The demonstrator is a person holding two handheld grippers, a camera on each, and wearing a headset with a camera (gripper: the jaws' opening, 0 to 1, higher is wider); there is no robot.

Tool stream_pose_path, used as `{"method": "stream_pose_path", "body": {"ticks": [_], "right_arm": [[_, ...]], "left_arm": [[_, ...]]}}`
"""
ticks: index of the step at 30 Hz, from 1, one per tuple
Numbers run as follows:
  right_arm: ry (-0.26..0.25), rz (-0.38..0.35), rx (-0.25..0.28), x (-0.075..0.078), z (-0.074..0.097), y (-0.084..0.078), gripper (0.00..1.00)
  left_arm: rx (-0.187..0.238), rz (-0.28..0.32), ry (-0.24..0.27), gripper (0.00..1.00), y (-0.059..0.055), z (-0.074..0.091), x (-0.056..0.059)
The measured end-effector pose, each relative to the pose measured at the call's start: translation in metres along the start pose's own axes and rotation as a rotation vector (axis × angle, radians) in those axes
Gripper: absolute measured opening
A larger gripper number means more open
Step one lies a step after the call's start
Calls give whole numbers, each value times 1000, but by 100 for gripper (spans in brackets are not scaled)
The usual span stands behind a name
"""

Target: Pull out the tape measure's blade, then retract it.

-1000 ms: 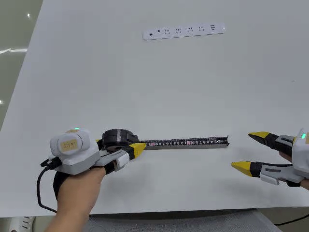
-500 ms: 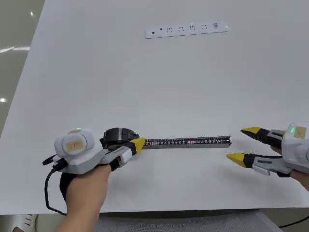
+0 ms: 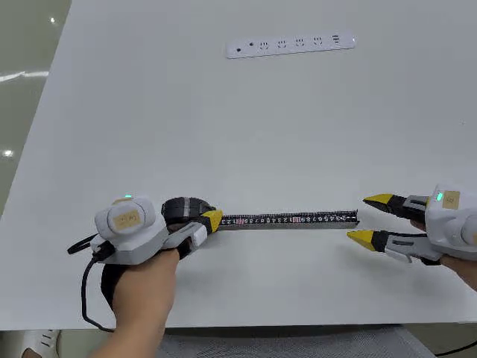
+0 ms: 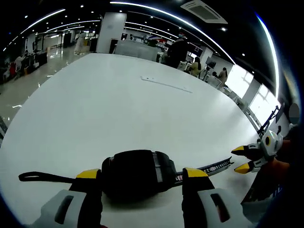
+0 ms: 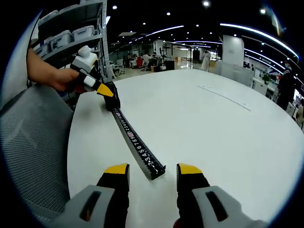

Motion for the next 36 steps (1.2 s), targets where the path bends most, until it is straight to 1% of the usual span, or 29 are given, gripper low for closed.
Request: {"method": "stream_pose_path", "body": {"ticks": [4, 9, 11, 15, 22, 32, 34, 36], "right_arm": [[14, 14, -7, 1, -5, -1, 37], [30, 22, -9, 3, -9, -1, 35], [41, 26, -13, 3, -11, -2, 32], [57, 42, -23, 3, -11, -3, 30], [83, 71, -37, 5, -14, -6, 26], [107, 101, -49, 5, -17, -8, 22], [110, 95, -50, 5, -17, -10, 22], [112, 105, -48, 6, -17, -10, 20]], "left_arm": [[-5, -9, 16, 63, -1, -1, -2], [-12, -14, 29, 63, -1, -3, -2], [-16, -17, 34, 63, -1, -3, -2], [-30, -26, 47, 62, -1, -4, -2], [-43, -37, 62, 63, -1, -5, -2], [-58, -52, 73, 63, -2, -6, -2], [-61, -54, 76, 63, -3, -6, -2], [-66, -57, 80, 63, -3, -7, -2]]}}
Point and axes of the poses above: the centre of the closed fingertips' face, and the gripper's own axes: z roughly backward along the fingers, x roughly to its right, y roughly out of its top, the point moved 3 cm from there along z, roughly backward along the fingers, and after that the axes turned 2 degrees about z, right-handed, at the moved point
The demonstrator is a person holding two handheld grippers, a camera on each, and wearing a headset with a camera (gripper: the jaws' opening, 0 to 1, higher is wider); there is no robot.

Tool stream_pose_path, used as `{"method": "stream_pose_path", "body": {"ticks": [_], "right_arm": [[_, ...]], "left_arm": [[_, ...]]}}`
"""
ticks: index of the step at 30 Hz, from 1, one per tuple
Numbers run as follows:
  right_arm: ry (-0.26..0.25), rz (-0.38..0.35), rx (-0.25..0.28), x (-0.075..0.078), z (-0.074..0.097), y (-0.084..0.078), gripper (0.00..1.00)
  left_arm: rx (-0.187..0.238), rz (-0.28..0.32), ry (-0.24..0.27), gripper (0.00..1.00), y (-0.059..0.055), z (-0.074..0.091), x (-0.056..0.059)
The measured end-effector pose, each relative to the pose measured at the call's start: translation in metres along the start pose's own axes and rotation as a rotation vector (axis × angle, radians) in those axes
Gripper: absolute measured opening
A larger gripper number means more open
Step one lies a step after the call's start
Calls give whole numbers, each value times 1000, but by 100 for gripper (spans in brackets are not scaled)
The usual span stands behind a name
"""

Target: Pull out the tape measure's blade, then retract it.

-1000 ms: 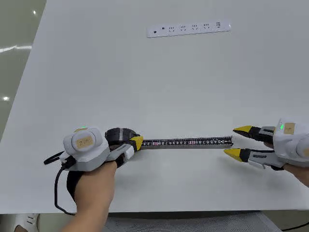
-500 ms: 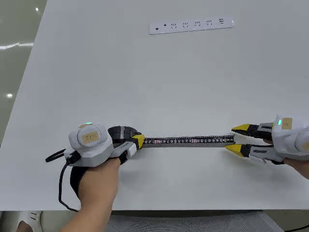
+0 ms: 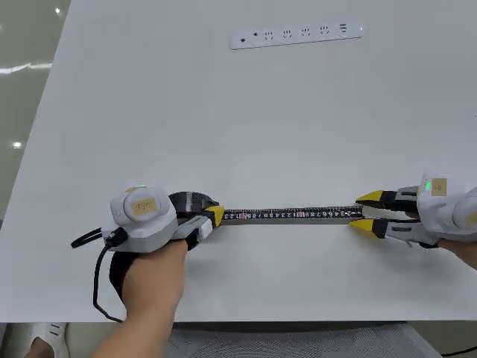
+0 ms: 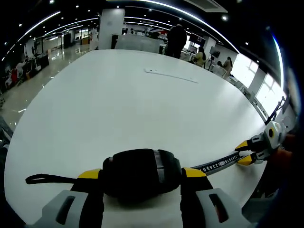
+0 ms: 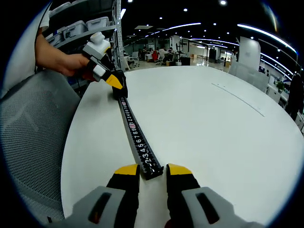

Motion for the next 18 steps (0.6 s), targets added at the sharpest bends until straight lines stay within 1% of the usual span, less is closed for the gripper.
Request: {"method": "stream_pose_path", "body": {"ticks": [2, 12, 14, 18], "right_arm": [[6, 7, -3, -1, 0, -1, 16], [4, 8, 5, -1, -1, -1, 15], [5, 5, 7, -1, -1, -1, 15], [6, 2, 11, -1, -1, -1, 15]], "left_arm": [[-3, -3, 8, 63, 0, 0, 0], [-4, -14, 23, 64, 0, -1, 0], [-20, -31, 29, 64, -1, -3, 0], [-28, -25, 33, 64, -1, -2, 0]]}}
Point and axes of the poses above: the centre of the closed fingertips' face, and the gripper's own axes: z roughly backward along the fingers, x roughly to its right, y roughly out of its top, the point moved 3 cm from there along z, roughly backward along the fingers, and after that the axes turned 2 degrees about z, right-handed, at the moved point
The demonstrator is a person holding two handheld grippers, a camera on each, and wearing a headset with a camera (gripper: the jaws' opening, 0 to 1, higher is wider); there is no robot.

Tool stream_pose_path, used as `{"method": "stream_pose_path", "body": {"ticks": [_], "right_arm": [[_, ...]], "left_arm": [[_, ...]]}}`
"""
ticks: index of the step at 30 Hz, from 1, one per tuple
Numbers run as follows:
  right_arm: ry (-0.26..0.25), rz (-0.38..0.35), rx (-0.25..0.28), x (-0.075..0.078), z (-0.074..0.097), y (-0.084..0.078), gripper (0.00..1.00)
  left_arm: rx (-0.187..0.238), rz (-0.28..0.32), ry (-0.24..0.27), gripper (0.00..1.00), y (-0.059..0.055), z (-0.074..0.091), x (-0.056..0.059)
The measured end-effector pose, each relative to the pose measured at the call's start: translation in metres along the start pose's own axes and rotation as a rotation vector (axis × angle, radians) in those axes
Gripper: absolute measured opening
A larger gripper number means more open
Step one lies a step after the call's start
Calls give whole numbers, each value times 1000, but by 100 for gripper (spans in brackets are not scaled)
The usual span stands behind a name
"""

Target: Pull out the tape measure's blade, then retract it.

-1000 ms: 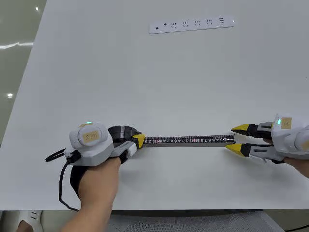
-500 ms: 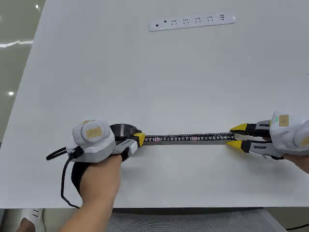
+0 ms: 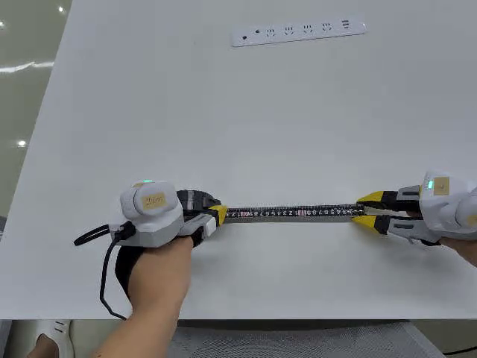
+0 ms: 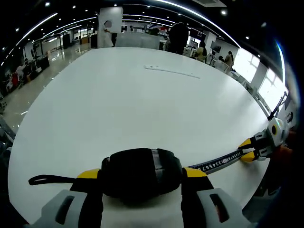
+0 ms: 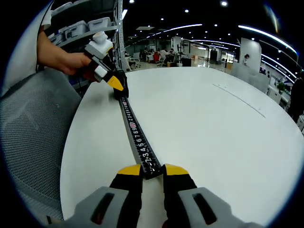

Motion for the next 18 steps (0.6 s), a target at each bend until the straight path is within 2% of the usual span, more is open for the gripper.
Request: {"method": "stream_pose_path", "body": {"ticks": [2, 8, 12, 18], "right_arm": [[-2, 1, 1, 0, 0, 0, 15], [-6, -1, 3, -1, 1, 0, 15], [-8, 3, 3, -1, 1, 0, 15], [-15, 3, 2, -1, 1, 0, 15]], "left_arm": [[-1, 2, -3, 64, 0, 0, 0], [35, 1, -11, 64, -1, 2, 0], [58, 37, -16, 64, -1, 3, -1], [77, 43, -18, 63, -1, 6, 0]]}}
Point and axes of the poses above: the centre of the closed fingertips' face, and the gripper's own axes: z roughly backward along the fingers, x roughly to its right, y roughly out of its top, the point moved 3 cm from there along z, roughly backward along the fingers, and after that the axes turned 2 degrees about z, right-handed, at the moved point
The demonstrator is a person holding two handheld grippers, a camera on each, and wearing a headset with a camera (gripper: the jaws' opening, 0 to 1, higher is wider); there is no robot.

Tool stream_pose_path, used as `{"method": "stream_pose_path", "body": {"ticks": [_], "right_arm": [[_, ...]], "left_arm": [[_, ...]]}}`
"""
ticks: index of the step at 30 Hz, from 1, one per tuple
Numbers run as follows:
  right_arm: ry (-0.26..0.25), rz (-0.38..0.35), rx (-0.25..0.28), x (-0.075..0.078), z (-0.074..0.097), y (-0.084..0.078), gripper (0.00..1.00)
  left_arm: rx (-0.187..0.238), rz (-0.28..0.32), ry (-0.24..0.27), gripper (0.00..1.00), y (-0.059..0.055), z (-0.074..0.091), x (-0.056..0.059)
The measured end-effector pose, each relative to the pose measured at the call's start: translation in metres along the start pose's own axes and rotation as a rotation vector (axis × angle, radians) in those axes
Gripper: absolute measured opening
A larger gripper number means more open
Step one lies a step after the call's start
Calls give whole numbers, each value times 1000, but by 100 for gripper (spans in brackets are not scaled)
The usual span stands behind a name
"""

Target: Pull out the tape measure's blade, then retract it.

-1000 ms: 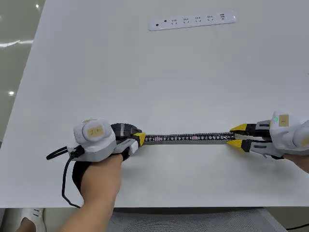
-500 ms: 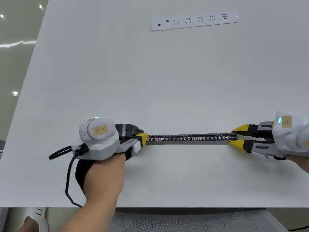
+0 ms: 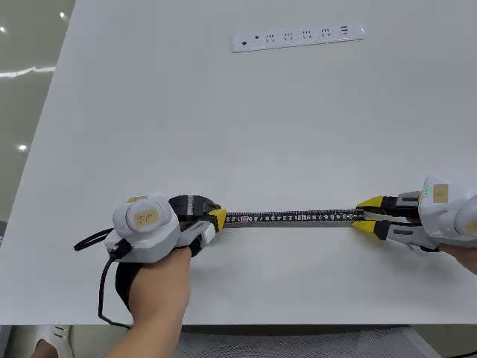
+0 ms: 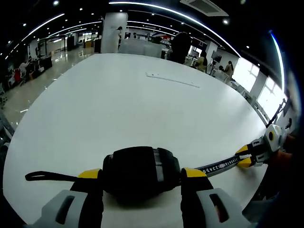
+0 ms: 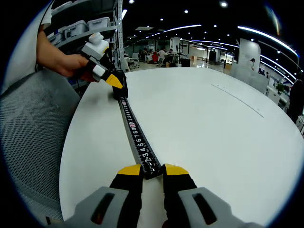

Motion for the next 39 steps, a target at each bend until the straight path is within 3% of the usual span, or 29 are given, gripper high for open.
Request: {"method": "stream_pose_path", "body": {"ticks": [6, 17, 39], "right_arm": [[-1, 2, -2, 0, 0, 0, 15], [-8, 9, -2, 2, 0, 1, 14], [84, 19, 100, -17, -33, 43, 13]], "left_arm": [[-7, 12, 2, 62, 1, 0, 0], [-67, 13, 13, 60, 0, -1, -1], [-79, 22, 8, 59, 0, 0, -1]]}}
Point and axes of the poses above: the centre of the closed fingertips' face, and the gripper's own axes: z roughly backward along the fingers, x roughly to its right, y roughly out of its top, the point moved 3 cm from there along z, roughly backward along the fingers, and after that the axes turned 2 degrees about z, right-handed, at the moved point
